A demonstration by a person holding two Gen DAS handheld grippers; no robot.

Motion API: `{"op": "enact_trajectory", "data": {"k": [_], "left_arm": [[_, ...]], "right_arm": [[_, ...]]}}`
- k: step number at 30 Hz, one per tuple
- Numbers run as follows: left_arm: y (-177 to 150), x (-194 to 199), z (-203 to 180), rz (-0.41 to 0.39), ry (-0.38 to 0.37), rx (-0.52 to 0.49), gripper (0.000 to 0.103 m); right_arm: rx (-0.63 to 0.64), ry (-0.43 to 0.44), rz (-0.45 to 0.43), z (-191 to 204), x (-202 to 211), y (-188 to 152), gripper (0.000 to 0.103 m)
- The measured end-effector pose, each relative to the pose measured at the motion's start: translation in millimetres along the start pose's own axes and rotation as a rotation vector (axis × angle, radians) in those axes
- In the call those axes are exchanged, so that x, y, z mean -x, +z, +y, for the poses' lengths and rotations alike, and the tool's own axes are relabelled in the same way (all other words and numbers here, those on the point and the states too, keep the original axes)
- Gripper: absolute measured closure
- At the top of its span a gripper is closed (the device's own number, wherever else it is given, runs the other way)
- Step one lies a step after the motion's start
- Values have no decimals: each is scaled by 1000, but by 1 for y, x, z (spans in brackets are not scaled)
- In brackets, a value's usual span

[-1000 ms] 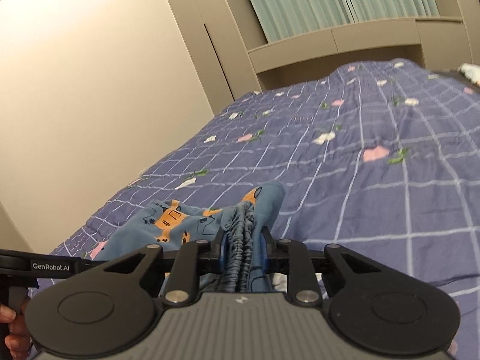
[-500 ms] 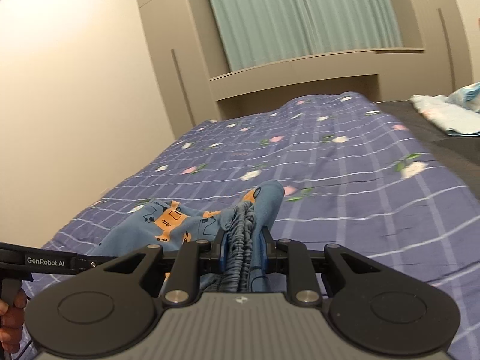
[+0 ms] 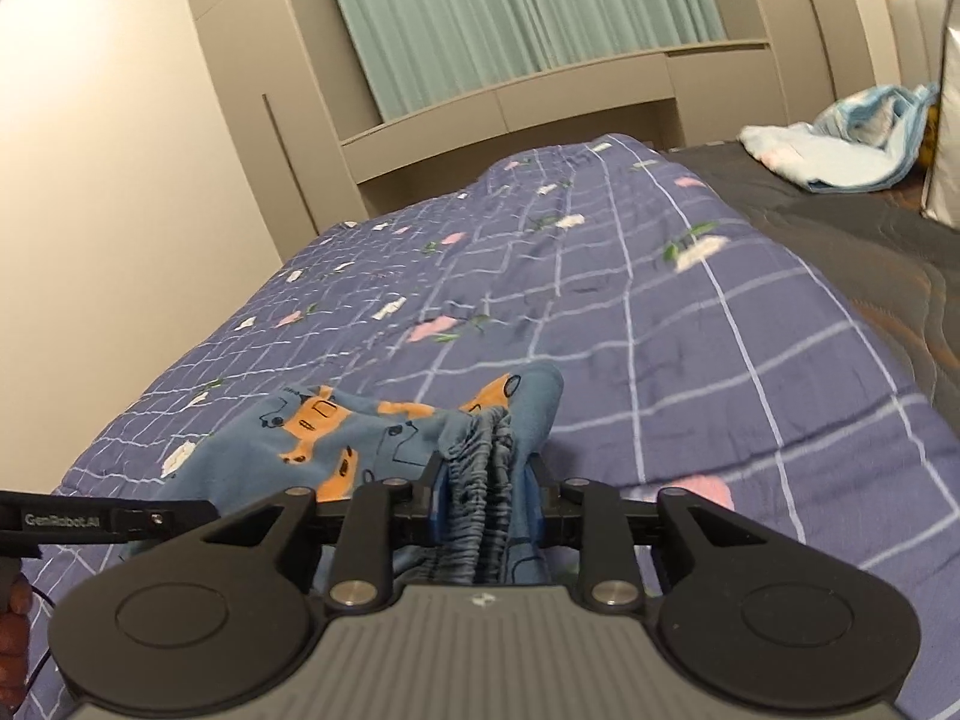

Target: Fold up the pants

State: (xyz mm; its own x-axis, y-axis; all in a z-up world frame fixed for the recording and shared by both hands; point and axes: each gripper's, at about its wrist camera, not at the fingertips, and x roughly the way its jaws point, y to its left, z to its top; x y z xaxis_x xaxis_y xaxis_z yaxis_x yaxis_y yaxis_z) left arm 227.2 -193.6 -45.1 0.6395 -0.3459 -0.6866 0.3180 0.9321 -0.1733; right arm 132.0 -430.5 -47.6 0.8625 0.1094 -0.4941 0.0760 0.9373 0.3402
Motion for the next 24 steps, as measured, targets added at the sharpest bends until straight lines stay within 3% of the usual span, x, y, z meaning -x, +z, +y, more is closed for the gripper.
{"op": "enact_trajectory", "data": {"k": [3, 6, 8, 12, 18, 20, 24], "left_arm": [[1, 2, 0, 2, 17, -13, 69], [2, 7, 1, -5, 21, -11, 51], [3, 13, 1, -21, 26, -8, 38], [4, 29, 1, -46, 30, -8, 26], [4, 61, 2, -96, 21, -15, 6], [2, 75, 0, -120, 26, -32, 1], [-3, 104, -3, -161, 54, -81, 1]], "right_arm": [[-11, -23, -8, -5, 4, -3, 55], [3, -51, -21, -4, 12, -4, 48], [9, -71, -33, -3, 19, -5, 36], [15, -94, -66, 3, 37, -5, 18], [20, -109, -133, 17, 70, -2, 0], [27, -111, -159, 24, 84, -3, 0], [49, -121, -191, 40, 110, -6, 0]]}}
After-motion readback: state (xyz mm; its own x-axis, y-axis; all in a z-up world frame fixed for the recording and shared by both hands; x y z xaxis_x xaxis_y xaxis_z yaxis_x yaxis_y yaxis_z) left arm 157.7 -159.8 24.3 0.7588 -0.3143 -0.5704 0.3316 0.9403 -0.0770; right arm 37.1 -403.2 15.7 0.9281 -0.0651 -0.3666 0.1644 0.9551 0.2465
